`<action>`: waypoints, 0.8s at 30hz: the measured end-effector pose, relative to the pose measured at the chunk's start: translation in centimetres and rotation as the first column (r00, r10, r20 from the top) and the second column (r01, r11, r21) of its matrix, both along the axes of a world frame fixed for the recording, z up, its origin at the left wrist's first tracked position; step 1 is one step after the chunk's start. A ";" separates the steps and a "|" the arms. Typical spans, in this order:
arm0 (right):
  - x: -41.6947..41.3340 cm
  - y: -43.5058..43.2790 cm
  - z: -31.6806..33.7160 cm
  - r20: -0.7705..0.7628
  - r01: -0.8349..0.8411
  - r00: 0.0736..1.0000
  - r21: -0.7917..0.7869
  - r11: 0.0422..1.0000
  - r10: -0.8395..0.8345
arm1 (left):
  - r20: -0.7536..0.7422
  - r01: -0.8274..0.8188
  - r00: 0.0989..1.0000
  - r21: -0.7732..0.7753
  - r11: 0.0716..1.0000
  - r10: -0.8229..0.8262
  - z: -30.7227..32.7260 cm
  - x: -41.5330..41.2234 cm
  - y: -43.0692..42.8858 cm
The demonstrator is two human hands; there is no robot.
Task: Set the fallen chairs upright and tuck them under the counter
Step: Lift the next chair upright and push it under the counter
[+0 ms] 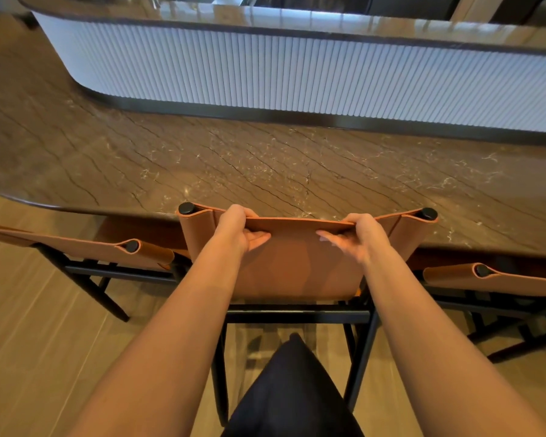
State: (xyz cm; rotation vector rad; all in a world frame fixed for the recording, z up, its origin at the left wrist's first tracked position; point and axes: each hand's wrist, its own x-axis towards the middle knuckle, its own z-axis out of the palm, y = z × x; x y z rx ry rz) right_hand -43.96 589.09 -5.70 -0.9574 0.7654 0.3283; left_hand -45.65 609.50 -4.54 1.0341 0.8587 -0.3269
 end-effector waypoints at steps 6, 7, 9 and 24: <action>-0.1 -0.1 0.2 -0.004 0.011 1.000 -0.003 1.000 -0.011 | 0.012 0.014 1.000 0.003 1.000 -0.014 -0.2 0.1 0.1; -0.3 -0.2 0.2 0.000 0.014 1.000 -0.003 1.000 -0.014 | 0.014 0.018 1.000 0.003 1.000 -0.018 -0.3 -0.1 0.0; -0.9 -0.3 0.1 0.005 0.016 1.000 -0.005 1.000 -0.016 | 0.017 0.027 0.999 0.007 1.000 -0.028 -0.5 -0.6 0.0; -7.2 -1.5 -1.7 -0.104 0.102 0.990 0.098 0.990 -0.091 | -0.024 -0.103 0.995 -0.143 0.984 0.101 -2.3 -6.3 -0.1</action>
